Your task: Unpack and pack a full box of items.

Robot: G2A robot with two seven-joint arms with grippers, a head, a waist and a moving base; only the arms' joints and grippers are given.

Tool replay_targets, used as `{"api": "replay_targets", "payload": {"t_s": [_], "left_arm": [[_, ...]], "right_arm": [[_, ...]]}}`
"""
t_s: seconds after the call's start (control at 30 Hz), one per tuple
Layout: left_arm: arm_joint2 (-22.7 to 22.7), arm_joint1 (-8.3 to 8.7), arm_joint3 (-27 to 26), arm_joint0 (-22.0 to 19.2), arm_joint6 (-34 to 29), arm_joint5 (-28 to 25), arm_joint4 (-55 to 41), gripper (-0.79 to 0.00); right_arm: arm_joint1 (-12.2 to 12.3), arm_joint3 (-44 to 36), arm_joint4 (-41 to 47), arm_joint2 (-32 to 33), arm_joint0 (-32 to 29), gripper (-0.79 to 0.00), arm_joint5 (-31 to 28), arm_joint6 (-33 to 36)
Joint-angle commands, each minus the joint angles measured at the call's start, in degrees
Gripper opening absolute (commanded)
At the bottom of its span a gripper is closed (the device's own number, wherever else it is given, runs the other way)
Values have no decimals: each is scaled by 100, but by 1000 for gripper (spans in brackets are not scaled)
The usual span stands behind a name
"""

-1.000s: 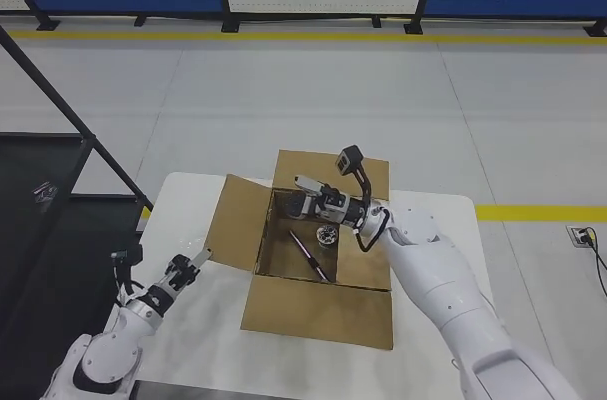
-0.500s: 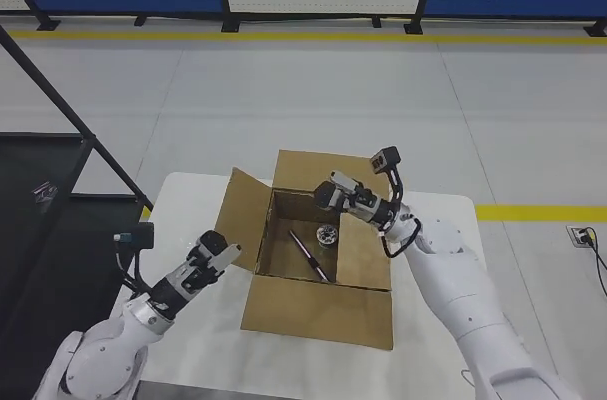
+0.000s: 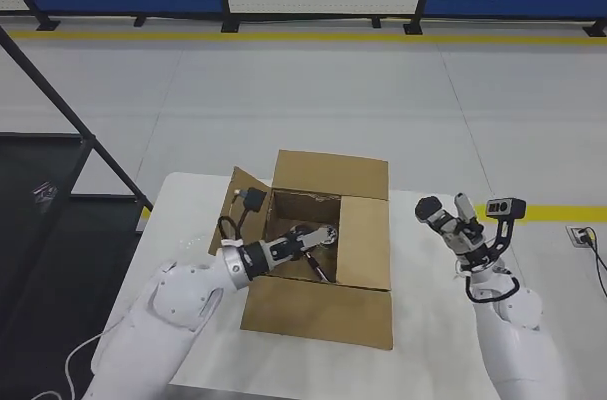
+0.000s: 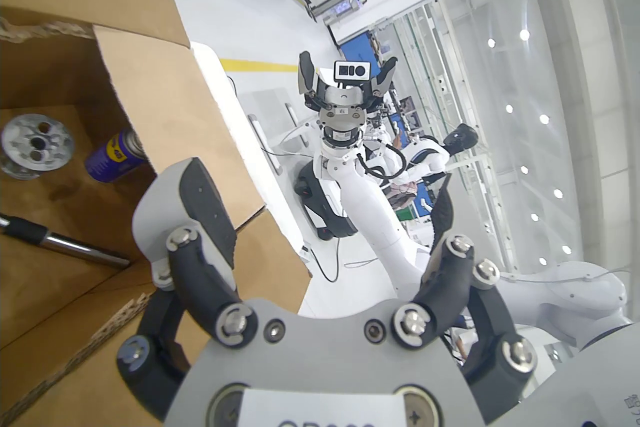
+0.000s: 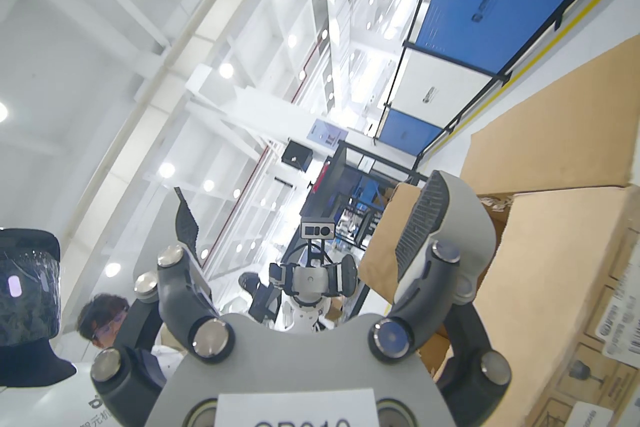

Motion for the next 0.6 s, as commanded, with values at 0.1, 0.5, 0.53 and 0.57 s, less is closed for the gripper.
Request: {"api": "replay_targets", "payload": {"t_s": [0.1,0.5,0.53,0.57], "left_arm": [[-17,4,-29,44,5,-1,13,0],[37,-7,59,47,159,210,232,0],[131,-28,126,16,183,351,316,0],[246,-50,174,-57,78,491,377,0]], "right_arm": [[-2,26,2,-11,31,0,-9,112],[-2,12,-6,-13,19,0,4,85],[2,-75,-84,-42,-22,0,48,32],[9,-153,-166,-72,-60,0,79,42]]}}
